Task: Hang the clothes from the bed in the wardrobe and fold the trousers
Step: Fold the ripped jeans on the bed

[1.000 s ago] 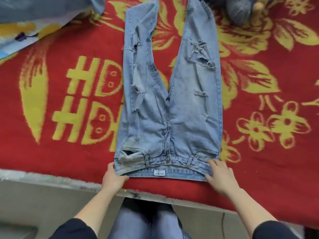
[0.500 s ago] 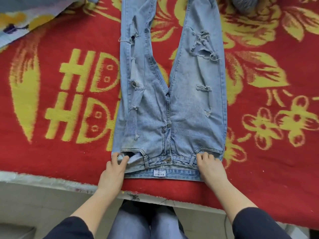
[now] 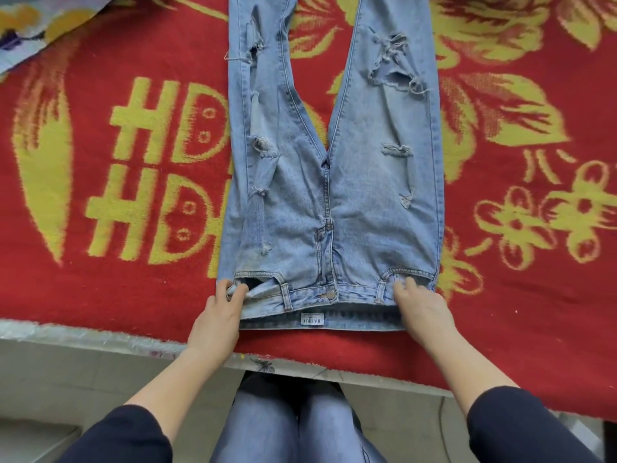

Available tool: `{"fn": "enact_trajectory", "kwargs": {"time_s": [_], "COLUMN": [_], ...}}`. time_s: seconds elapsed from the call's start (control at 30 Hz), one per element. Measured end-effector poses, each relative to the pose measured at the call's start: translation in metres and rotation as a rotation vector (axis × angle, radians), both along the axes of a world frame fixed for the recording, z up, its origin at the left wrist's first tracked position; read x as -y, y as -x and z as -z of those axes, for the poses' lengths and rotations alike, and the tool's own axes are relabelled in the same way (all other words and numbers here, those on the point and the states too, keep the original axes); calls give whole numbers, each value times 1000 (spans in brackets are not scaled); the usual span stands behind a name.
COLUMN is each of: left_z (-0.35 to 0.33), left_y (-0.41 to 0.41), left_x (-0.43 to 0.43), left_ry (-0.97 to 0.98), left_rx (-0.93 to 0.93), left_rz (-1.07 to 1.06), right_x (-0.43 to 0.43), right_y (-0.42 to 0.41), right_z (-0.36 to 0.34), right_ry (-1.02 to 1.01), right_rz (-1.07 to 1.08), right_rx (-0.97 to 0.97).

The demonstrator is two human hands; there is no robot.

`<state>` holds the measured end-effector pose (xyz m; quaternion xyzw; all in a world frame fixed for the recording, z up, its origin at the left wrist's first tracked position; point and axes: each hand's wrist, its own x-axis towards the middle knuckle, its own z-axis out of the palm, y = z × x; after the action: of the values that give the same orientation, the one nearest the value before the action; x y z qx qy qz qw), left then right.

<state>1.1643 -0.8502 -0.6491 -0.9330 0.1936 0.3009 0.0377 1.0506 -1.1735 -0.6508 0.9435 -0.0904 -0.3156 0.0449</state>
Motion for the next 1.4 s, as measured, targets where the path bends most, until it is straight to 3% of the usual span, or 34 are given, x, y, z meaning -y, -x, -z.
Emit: {"fn": "enact_trajectory", "kwargs": {"time_s": [0.13,0.27,0.47,0.63,0.77,0.9,0.97,1.03,1.1,1.2,1.4], "left_z": [0,-2,6,8,3,-7,-18,-26,-33,-38,-26], "left_y": [18,31,21,15,12,25,18,-5,-41,-97,-175], "left_x": [-17,-11,21,44,42,34,35,44,58,81,107], "left_ry": [48,-85,-16,-126,-166,-208,-191,-119,15,177,281], "left_rx": [34,78,100,19,-182,-581,-761,-858,-756,-406,-83], "left_rz": [59,134,491,440,440,464,289,89,-53,-167,-368], "right_x": [1,-14,-36,-40,-36,-48,-48,-42,-32,-19,-14], "right_y": [35,48,25,-1,2,8,-5,-30,-65,-125,-223], "right_z": [-15,-5,5,-2,-7,-20,-27,-34,-41,-54,-48], "right_ry": [-21,40,-30,-65,-143,-274,-357,-421,-427,-416,-455], "right_rz": [-34,1,-59,-62,-25,40,159,263,310,362,349], "right_rx": [23,-83,-25,-63,-221,-598,-733,-668,-457,-172,44]}}
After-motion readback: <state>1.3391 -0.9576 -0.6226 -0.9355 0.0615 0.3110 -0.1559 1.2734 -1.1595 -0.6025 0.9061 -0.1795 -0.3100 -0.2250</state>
